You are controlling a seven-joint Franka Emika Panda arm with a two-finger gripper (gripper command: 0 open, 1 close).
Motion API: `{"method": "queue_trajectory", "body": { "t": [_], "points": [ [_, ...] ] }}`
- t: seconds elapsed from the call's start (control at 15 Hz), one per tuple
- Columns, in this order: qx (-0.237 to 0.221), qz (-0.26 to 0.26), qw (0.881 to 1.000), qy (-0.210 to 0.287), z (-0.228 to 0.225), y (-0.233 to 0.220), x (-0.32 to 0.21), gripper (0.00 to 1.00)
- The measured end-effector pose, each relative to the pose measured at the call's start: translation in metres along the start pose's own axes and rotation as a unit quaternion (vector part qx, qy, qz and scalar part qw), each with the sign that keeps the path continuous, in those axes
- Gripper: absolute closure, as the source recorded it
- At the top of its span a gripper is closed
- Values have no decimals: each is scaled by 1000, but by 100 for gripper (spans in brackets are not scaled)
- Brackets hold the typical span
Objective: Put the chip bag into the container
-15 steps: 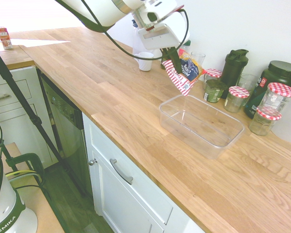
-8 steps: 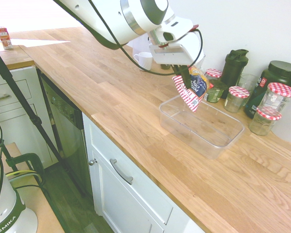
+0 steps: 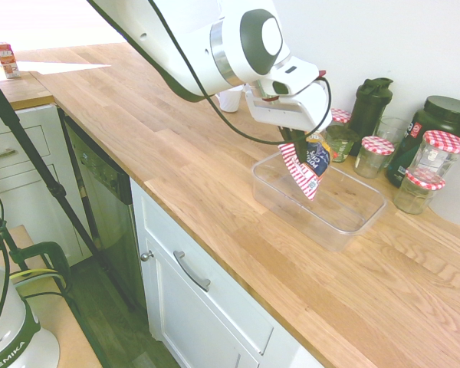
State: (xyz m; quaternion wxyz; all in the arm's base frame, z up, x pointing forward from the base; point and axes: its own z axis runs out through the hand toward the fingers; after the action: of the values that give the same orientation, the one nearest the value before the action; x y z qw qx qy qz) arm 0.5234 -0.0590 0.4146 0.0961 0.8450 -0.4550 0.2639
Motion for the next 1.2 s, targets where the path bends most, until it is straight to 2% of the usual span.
{"method": "queue_trajectory", "body": {
  "t": [0.53,0.8,0.87,1.2],
  "points": [
    [-8,-18,1000,-11,24,-5,-12,100],
    [-5,-30,1000,-2,33,0,-35,100],
    [-6,-28,1000,-1,35,2,-39,0],
    [0,-22,1000,-4,38,8,-52,0]
  ]
}}
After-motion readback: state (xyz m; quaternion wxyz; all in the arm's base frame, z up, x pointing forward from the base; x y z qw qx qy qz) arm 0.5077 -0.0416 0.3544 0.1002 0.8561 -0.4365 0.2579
